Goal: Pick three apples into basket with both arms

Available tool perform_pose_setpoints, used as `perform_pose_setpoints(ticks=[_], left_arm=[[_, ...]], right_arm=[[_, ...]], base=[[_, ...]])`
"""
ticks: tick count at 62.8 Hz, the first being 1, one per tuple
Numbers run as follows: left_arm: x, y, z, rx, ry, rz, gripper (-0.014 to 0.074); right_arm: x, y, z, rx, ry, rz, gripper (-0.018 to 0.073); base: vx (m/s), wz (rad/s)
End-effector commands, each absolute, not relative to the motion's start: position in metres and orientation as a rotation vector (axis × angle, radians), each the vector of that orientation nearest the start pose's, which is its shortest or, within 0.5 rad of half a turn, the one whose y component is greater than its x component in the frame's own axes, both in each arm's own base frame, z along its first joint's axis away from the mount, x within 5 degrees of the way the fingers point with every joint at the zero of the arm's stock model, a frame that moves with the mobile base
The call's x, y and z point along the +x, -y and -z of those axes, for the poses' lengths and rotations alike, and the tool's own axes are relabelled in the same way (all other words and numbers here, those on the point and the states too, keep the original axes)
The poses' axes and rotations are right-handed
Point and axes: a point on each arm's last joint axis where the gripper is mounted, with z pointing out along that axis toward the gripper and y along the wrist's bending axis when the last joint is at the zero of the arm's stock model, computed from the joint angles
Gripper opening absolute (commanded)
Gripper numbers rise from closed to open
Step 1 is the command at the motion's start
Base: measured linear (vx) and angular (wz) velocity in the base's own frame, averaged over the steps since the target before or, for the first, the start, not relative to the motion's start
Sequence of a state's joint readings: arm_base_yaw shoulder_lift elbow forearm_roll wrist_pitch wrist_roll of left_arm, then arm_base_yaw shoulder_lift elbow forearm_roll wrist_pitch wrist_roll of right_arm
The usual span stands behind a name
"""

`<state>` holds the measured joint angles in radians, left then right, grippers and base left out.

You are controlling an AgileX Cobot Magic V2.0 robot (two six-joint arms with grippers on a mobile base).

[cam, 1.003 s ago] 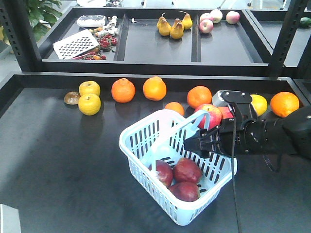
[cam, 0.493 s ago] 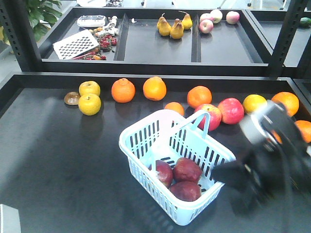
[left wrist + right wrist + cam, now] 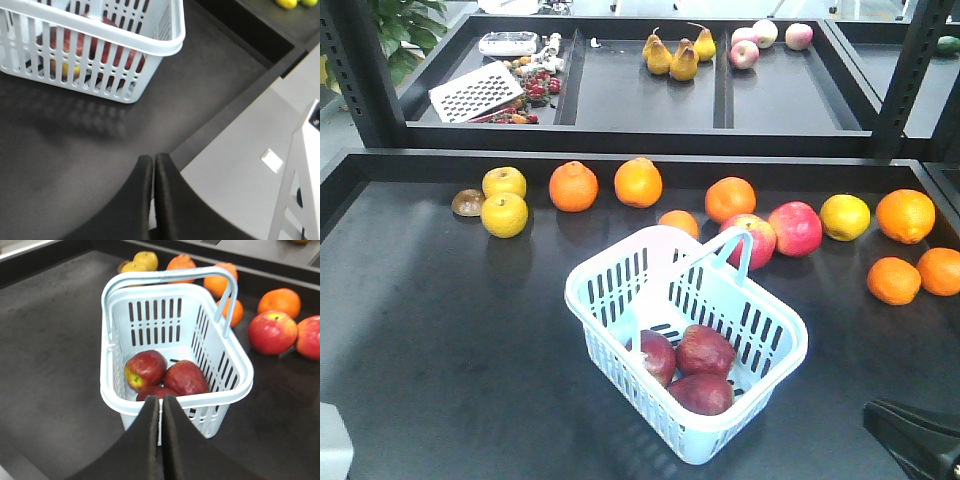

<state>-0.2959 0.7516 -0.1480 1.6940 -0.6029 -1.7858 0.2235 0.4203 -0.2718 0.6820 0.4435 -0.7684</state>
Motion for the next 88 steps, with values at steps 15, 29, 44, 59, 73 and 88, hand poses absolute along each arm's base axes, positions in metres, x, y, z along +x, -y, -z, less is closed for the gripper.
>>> perform_pose_setpoints(ticks=[15, 29, 44, 59, 73, 88], left_arm=[[0.094, 0.084, -0.206, 0.545, -2.056, 0.903, -0.0006], [0.094, 0.084, -0.206, 0.545, -2.056, 0.903, -0.0006], [0.095, 0.084, -0.207, 0.518, -2.06, 0.923, -0.0006], [0.102, 0.086, -0.226, -0.065, -2.003, 1.333, -0.0006], [0.111, 0.076, -0.227, -0.382, -1.875, 1.393, -0.0006], [0.114, 0.051, -0.196, -0.326, -1.853, 0.916, -0.0006]], right_arm=[[0.084, -0.041, -0.257, -0.477, -1.846, -0.305, -0.0004], [0.084, -0.041, -0.257, -0.477, -1.846, -0.305, -0.0004], [0.084, -0.041, -0.257, -0.477, -1.846, -0.305, -0.0004], [0.084, -0.041, -0.257, -0.477, -1.846, -0.305, -0.0004], [0.084, -0.041, -0.257, -0.477, -1.846, -0.305, -0.0004], [0.084, -0.041, -0.257, -0.477, -1.846, -0.305, -0.0004]], base=[[0.0, 0.0], [0.0, 0.0], [0.0, 0.0], [0.0, 0.0], [0.0, 0.0], [0.0, 0.0]])
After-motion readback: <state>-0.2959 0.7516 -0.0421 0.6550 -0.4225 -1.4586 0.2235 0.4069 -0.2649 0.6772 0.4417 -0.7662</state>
